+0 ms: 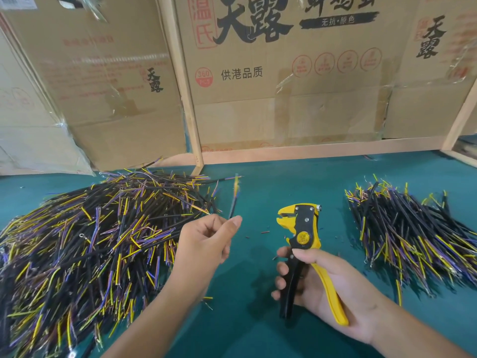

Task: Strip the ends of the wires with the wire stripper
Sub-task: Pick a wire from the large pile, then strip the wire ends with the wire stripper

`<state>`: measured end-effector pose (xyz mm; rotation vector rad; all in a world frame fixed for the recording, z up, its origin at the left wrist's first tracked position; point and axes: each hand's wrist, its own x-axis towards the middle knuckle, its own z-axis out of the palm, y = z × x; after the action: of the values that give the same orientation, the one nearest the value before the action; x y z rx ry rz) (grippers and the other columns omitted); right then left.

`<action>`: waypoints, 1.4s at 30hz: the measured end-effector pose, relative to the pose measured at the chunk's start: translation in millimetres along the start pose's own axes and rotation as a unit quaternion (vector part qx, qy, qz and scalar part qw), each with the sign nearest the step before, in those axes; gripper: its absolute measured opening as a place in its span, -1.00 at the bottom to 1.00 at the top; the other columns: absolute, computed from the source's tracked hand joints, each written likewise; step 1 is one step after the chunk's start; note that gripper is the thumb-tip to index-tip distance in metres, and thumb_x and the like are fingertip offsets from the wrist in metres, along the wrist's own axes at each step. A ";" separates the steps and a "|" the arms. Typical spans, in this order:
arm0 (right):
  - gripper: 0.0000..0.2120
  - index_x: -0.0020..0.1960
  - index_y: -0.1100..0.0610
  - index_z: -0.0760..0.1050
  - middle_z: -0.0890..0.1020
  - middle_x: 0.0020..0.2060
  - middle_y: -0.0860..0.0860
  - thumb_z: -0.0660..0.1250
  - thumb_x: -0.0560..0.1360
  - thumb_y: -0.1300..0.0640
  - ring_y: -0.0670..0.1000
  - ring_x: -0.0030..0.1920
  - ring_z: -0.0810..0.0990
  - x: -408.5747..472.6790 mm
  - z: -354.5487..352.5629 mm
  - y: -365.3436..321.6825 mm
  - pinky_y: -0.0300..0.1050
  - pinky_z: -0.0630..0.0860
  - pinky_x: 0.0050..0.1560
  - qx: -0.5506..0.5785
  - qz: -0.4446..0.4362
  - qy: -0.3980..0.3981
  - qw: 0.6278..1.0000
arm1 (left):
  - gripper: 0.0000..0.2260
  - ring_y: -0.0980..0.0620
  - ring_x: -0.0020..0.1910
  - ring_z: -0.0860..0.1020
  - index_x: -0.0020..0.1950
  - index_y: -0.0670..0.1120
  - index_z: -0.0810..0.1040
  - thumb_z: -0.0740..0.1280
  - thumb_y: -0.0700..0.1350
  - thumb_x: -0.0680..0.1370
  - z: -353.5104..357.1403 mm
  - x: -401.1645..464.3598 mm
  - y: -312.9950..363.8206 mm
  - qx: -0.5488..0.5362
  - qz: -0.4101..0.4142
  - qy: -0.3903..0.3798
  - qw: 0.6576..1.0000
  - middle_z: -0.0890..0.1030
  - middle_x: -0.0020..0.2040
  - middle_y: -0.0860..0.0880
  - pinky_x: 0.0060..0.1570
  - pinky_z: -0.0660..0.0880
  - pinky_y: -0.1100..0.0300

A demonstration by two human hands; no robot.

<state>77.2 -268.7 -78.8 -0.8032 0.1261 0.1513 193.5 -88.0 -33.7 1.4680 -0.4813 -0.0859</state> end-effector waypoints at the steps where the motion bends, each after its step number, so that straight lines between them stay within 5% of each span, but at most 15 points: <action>1: -0.61 0.12 0.26 0.62 0.53 -0.16 0.21 0.58 0.37 0.10 0.25 -0.17 0.56 -1.0 1.4 -0.2 0.26 0.54 0.01 -0.003 0.000 0.002 1.000 | -0.56 0.00 -0.51 0.22 -0.49 -0.07 0.28 0.45 -0.01 0.44 -0.1 -0.5 1.4 0.006 0.003 0.008 1.000 0.34 -0.50 -0.10 -0.50 0.25 0.27; 6: -0.54 0.08 0.28 0.63 0.52 -0.18 0.21 0.62 0.26 0.11 0.24 -0.21 0.54 -6.9 12.6 -4.4 0.25 0.57 -0.04 -0.009 -0.009 0.025 1.000 | -0.63 0.05 -0.47 0.24 -0.35 -0.01 0.34 0.38 0.15 0.49 -3.6 -3.6 7.4 0.071 0.087 -0.011 0.994 0.37 -0.48 0.01 -0.45 0.22 0.23; 9: -0.55 0.08 0.29 0.63 0.51 -0.18 0.22 0.59 0.26 0.13 0.24 -0.22 0.54 -9.7 16.9 -5.9 0.25 0.58 -0.05 -0.008 -0.011 0.032 0.999 | -0.93 0.08 -0.48 0.34 -0.09 0.10 0.53 0.36 0.06 0.54 -4.0 -3.5 9.0 0.088 0.088 -0.044 0.991 0.46 -0.45 0.03 -0.46 0.29 0.28; 11: -0.55 0.09 0.29 0.63 0.52 -0.18 0.22 0.61 0.27 0.12 0.23 -0.21 0.55 -10.2 16.2 -6.1 0.25 0.58 -0.04 -0.008 -0.009 0.028 1.000 | -0.91 0.07 -0.45 0.45 0.03 0.13 0.60 0.33 -0.06 0.60 -3.4 -4.5 8.6 0.091 0.092 -0.054 0.990 0.59 -0.34 0.00 -0.45 0.37 0.27; 14: -0.55 0.12 0.29 0.62 0.53 -0.16 0.22 0.60 0.32 0.11 0.23 -0.18 0.56 -9.5 13.0 -4.9 0.26 0.56 -0.01 -0.012 -0.001 0.019 1.000 | -0.83 0.07 -0.39 0.52 0.03 0.03 0.60 0.29 -0.24 0.63 -1.4 -6.0 9.2 0.075 0.088 -0.058 0.992 0.68 -0.12 0.00 -0.43 0.44 0.25; 20: -0.52 0.08 0.27 0.64 0.53 -0.18 0.21 0.64 0.24 0.09 0.24 -0.20 0.55 -8.4 13.4 -5.4 0.26 0.56 -0.04 -0.008 0.001 0.032 0.999 | -0.68 0.09 -0.41 0.38 0.11 0.17 0.58 0.23 -0.27 0.66 0.4 -8.4 10.4 0.047 0.071 -0.091 0.992 0.65 -0.11 0.04 -0.43 0.34 0.33; 28: -0.71 0.12 0.28 0.58 0.50 -0.16 0.22 0.45 0.41 0.24 0.22 -0.20 0.52 -18.8 28.5 -9.8 0.22 0.58 -0.04 -0.018 0.007 0.035 0.999 | -0.76 0.09 -0.34 0.42 0.12 0.13 0.56 0.25 -0.18 0.58 1.4 -8.8 12.9 -0.002 0.086 -0.115 0.990 0.62 -0.07 0.06 -0.39 0.33 0.27; 32: -0.69 0.12 0.29 0.57 0.49 -0.17 0.22 0.39 0.44 0.16 0.21 -0.21 0.52 -19.1 31.2 -10.2 0.22 0.58 -0.05 -0.015 0.009 0.049 0.999 | -0.82 0.08 -0.31 0.39 0.06 0.13 0.59 0.24 -0.11 0.59 0.8 -8.2 13.1 0.011 0.085 -0.109 0.990 0.62 -0.09 0.08 -0.32 0.34 0.34; 42: -0.62 0.12 0.28 0.59 0.51 -0.15 0.22 0.51 0.38 0.13 0.23 -0.19 0.54 -15.4 23.0 -6.9 0.25 0.57 -0.04 -0.026 0.008 0.027 0.999 | -0.82 0.10 -0.34 0.38 0.12 0.00 0.56 0.23 -0.19 0.59 -0.3 -9.0 14.1 0.008 0.074 -0.135 0.988 0.60 -0.09 0.06 -0.38 0.36 0.28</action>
<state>64.6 -258.1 -55.5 -0.8595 0.1806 0.1494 182.2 -83.0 -22.4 1.4385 -0.8106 -0.1651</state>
